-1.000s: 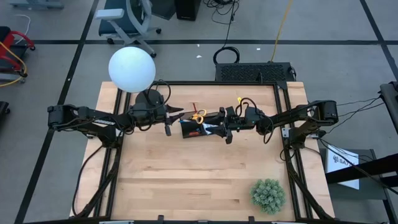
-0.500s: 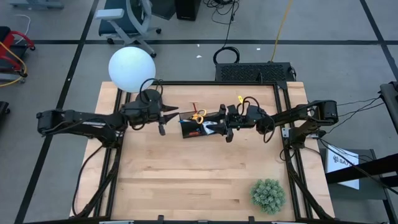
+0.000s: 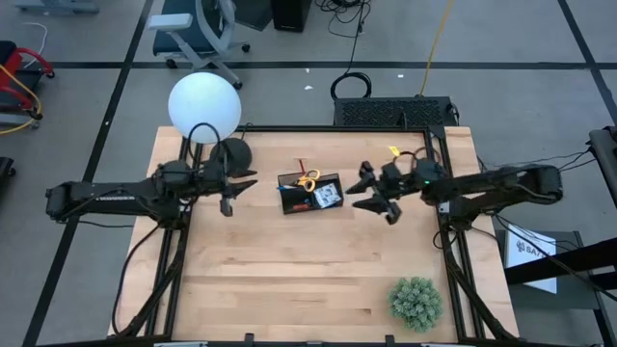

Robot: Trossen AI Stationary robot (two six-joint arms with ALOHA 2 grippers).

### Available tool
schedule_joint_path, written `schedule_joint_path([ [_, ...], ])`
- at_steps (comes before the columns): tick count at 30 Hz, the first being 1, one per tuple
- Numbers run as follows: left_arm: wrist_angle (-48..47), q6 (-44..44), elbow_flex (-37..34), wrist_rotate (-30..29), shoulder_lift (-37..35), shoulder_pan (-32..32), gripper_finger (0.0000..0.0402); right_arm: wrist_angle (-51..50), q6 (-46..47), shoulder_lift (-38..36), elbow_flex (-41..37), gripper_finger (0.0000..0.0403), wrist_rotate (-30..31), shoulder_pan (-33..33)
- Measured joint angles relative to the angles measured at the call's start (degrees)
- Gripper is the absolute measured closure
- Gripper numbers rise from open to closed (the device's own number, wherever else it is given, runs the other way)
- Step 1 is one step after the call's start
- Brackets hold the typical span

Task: Pick and place office supplies into organizer
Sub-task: Return to Home Position

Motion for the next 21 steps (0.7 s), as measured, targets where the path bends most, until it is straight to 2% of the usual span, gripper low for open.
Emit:
schedule_joint_path([
  [3, -2.40, -0.02, 0.00, 0.19, -2.22, -1.07, 0.0293, 0.10, 0.11, -5.48, -3.72, 0.0216, 0.52, 0.00],
  [9, -3.37, -1.08, -0.02, 0.10, -4.60, -3.70, 0.0293, 0.20, -0.36, -15.01, -9.96, 0.0216, 7.50, 1.53],
  [11, -3.31, -1.14, -0.02, 0.05, -5.30, -5.10, 0.0293, 0.14, -1.40, -17.44, -11.11, 0.0216, 7.63, 2.66],
  [15, -2.56, -1.06, -0.02, -0.40, -5.83, -7.66, 0.0293, 0.30, -2.20, -20.90, -11.62, 0.0216, 7.57, 5.50],
  [21, -1.75, 0.09, -0.02, -4.59, -5.81, -11.78, 0.0293, 0.20, -5.03, -23.12, -11.62, 0.0216, 7.60, 10.43],
])
